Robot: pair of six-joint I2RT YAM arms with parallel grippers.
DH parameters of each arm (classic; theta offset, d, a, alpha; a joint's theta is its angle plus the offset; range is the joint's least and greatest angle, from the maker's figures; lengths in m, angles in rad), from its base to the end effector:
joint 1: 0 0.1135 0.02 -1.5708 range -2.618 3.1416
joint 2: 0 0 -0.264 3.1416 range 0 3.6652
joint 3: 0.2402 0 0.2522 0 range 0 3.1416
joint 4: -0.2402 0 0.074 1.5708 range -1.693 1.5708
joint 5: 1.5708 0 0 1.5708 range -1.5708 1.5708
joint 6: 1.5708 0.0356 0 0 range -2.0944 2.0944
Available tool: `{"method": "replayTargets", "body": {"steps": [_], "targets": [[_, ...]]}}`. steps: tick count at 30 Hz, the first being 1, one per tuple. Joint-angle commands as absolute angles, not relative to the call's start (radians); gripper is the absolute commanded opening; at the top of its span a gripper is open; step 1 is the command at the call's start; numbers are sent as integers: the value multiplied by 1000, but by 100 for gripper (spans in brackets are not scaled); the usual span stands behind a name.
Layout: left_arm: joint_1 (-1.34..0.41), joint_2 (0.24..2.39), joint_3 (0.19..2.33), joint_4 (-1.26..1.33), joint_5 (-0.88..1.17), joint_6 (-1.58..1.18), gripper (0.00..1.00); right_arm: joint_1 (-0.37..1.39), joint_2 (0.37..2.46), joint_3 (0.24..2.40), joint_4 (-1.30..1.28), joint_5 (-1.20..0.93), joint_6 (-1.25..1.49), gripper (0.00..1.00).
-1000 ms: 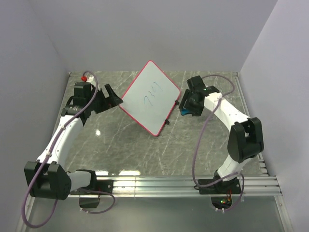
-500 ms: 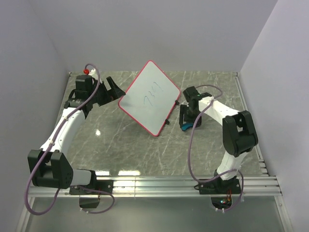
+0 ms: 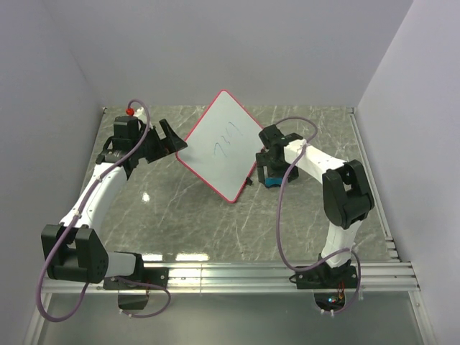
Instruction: Erase the whiteboard
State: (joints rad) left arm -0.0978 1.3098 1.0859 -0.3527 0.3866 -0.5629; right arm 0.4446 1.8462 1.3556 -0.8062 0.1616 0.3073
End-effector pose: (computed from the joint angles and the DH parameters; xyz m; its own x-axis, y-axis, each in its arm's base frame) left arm 0.2910 -0.0420 0.3144 -0.6750 -0.4304 -0.5993 0.0530 0.7819 -0.6212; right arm 0.3326 0.1521 0.2000 -0.9449 -0.1195 -0.3048 -0.1042 0.9924 -0.0658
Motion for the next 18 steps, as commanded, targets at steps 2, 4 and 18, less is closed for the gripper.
{"method": "replayTargets", "body": {"steps": [2,4,18], "targets": [[-101,1279,1111,-353,406,-546,99,440,1781,1391,-825,177,377,100],[-101,1276,1104,-348,417,-549,99,437,1753,1388,-831,132,420,100],[-103,1298,1089,-321,485,-515,99,387,1568,1026,-658,-97,1118,99]]}}
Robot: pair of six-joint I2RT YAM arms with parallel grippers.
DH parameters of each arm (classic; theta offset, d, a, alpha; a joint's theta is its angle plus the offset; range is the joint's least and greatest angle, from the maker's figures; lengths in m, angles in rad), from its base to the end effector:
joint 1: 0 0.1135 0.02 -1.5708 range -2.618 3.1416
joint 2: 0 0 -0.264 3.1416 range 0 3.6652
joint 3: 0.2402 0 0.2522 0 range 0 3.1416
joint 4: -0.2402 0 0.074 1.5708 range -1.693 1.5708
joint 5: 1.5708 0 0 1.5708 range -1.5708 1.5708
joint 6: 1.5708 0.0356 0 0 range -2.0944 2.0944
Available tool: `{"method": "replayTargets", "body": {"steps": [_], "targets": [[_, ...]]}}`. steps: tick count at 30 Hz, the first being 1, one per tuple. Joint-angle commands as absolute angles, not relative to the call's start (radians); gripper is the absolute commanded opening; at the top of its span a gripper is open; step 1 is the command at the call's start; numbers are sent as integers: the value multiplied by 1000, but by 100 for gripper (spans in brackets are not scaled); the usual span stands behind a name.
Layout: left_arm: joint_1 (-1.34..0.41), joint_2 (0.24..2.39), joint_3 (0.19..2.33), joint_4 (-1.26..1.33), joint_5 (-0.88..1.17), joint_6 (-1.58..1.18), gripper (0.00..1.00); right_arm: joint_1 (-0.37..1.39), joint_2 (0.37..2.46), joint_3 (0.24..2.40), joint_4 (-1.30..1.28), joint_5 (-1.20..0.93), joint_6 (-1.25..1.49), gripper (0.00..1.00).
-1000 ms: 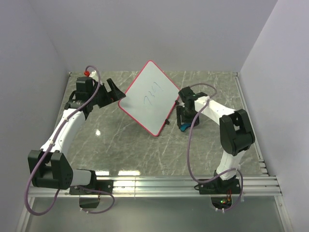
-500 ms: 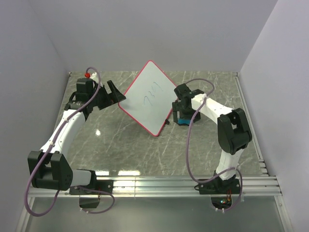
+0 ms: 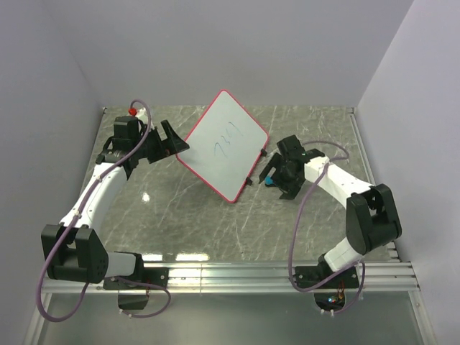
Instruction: Erase the whiteboard
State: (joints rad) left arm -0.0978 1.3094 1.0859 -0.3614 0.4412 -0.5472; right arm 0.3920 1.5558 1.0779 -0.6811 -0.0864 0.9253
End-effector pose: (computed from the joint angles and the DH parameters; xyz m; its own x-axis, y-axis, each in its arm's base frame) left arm 0.2896 -0.0437 0.3141 -0.6995 -0.4041 -0.5894 0.0921 0.7669 -0.6351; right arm 0.2807 0.1193 0.2178 -0.8390 0.5143 -0.1776 0.4283 0.8256 0.3673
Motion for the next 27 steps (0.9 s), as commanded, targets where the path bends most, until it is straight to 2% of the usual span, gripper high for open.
{"method": "replayTargets", "body": {"steps": [1,10,27], "targets": [[-101,1299,1086,-319,488,-512,99,387,1566,1013,-635,-68,1150,99],[-101,1298,1057,-330,512,-454,99,336,1618,1034,-532,24,1308,97],[-120,1279,1005,-281,535,-472,99,322,1805,1204,-615,112,1400,96]]}}
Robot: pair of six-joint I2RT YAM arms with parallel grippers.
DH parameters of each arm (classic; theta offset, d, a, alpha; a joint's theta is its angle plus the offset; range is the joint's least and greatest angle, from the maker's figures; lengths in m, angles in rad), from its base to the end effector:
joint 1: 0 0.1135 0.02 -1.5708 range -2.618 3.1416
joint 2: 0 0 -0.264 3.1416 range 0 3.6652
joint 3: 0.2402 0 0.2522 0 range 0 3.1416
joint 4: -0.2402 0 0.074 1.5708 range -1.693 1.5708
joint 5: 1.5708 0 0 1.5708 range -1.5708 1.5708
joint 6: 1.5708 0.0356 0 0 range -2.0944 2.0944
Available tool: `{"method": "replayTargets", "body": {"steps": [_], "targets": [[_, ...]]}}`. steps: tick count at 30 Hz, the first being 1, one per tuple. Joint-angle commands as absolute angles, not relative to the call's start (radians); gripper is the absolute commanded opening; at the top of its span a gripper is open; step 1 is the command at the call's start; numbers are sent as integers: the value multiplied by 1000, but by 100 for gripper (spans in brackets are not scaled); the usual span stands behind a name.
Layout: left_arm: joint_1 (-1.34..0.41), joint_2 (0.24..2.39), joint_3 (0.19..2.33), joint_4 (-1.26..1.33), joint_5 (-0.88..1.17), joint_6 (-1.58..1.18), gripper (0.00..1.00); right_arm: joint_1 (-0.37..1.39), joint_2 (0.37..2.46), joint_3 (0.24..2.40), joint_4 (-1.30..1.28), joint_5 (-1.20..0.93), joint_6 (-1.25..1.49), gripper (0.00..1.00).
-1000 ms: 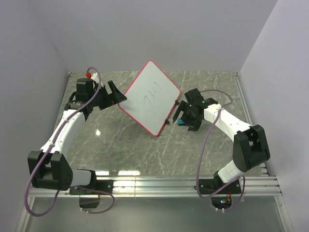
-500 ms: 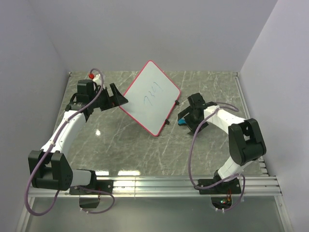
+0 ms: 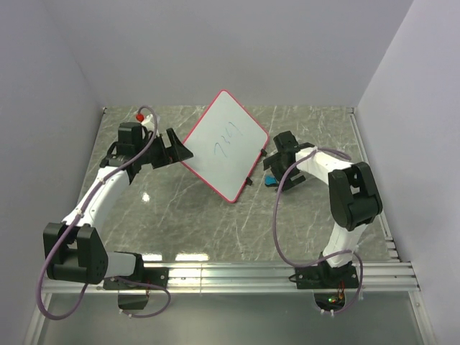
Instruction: Erase the whiteboard
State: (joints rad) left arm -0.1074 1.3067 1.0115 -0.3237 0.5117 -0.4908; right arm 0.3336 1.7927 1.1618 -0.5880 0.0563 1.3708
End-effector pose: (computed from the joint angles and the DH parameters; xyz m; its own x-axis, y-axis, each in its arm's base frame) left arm 0.2849 -0.0483 0.2935 -0.7397 -0.3336 -0.5845 0.1603 0.7562 -0.6344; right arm 0.3305 0.1124 0.1721 -0.4786 0.8697 -0.1203 0.8080 0.4899 0.3273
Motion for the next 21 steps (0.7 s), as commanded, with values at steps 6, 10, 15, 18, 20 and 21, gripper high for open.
{"method": "replayTargets", "body": {"steps": [6,10,15,18,20,21], "targets": [[-150,1284,1002,-284,526,-465,99,318,1847,1230,-615,135,1413,69],[-156,1292,1000,-279,525,-465,99,318,1896,1281,-652,146,1397,57],[-160,1315,1014,-281,522,-465,99,318,1914,1296,-676,155,1370,13],[-160,1325,1022,-281,520,-463,99,318,1928,1316,-718,164,1336,1],[-160,1331,1025,-282,518,-462,100,314,1936,1322,-736,170,1319,0],[-160,1335,1026,-284,518,-460,99,313,1937,1321,-742,172,1301,0]]}}
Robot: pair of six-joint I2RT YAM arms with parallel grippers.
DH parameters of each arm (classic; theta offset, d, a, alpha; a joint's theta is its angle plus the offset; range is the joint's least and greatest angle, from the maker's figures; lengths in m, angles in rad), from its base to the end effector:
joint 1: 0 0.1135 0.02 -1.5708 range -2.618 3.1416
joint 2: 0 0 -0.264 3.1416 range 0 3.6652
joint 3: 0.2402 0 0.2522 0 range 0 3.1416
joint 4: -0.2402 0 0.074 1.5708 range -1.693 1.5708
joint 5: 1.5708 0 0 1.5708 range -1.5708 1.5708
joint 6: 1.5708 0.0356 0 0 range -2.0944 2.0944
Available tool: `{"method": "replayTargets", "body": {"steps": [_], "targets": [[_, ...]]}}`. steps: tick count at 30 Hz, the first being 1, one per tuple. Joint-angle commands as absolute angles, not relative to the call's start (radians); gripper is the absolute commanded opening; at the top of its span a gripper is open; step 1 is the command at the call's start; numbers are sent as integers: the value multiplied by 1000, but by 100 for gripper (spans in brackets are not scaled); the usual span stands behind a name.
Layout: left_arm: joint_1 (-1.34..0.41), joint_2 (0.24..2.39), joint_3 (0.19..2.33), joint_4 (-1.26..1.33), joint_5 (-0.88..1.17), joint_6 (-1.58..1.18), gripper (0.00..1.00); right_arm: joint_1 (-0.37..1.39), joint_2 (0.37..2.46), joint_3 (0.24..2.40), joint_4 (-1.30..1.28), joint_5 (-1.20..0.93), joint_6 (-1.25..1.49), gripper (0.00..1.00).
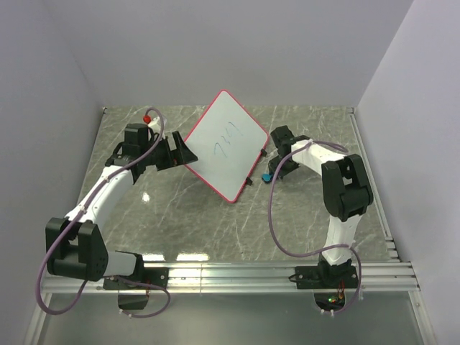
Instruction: Erase the whiteboard
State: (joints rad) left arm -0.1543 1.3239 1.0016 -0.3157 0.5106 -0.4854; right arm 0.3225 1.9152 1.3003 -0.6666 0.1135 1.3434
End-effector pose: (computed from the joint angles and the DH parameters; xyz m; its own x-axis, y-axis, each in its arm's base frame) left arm 0.2851 -0.0620 0.2862 -0.7641 -0.2931 -0.5747 0.1871 0.7518 -0.6322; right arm 0.3570 0.1150 0.1649 -0.4819 0.8596 -0.1701 0.8216 0.5107 0.2535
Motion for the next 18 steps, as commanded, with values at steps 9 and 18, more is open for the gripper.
{"method": "replayTargets", "body": {"steps": [9,18], "targets": [[-160,1358,1084,-327,485,-453,99,284,1836,1295,-670,134,1172,0],[-153,1381,1163,-308,423,-466,99,285,1698,1419,-531,4,1071,0]]}}
